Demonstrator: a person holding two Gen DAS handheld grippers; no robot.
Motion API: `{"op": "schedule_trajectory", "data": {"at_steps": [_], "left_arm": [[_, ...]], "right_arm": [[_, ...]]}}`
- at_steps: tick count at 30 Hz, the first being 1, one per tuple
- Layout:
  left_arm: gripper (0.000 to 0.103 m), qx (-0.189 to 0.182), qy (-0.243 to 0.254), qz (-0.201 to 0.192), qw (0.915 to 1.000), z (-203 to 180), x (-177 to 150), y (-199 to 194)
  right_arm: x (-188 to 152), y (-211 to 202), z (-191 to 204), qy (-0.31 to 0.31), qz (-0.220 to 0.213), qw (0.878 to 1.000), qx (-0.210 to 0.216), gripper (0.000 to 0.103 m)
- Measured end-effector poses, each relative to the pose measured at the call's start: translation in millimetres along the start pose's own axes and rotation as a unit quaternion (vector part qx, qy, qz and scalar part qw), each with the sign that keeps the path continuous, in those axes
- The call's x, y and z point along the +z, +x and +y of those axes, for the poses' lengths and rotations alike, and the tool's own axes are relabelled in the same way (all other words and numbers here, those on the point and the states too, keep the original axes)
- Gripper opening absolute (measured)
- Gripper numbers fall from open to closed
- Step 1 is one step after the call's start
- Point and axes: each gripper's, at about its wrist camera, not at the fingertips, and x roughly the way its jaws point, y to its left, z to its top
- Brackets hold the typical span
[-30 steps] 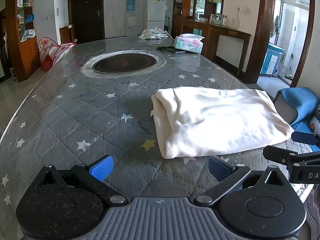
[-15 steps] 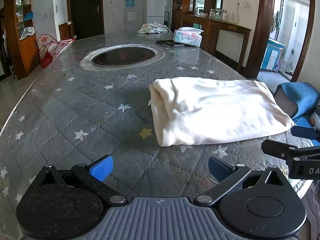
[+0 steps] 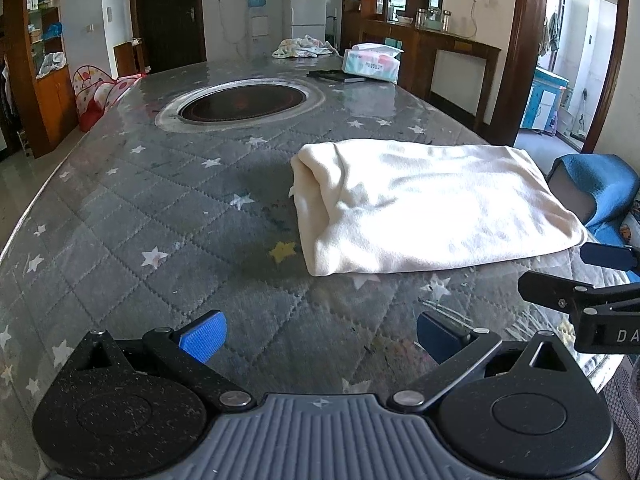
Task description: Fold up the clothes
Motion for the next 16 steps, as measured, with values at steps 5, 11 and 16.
{"op": "schedule_trajectory", "data": {"at_steps": [5, 11, 16], "left_arm": [[0.103, -0.001, 0.000, 0.003, 1.0000, -1.0, -1.5, 0.8], [0.103, -0.001, -0.003, 0.004, 1.0000, -0.8, -1.5, 1.0], [0.103, 0.000, -0.005, 0.003, 1.0000, -0.5, -1.3, 1.3]], "right_arm": [[0.4, 0.4, -0.2, -0.001, 0.002, 1.000, -0.001, 0.103], [0.6, 0.0, -0.5, -0.002, 0.001, 1.000, 0.000, 0.103], [0.3, 0.9, 0.1, -0.002, 0.002, 1.000, 0.001, 0.103]]}}
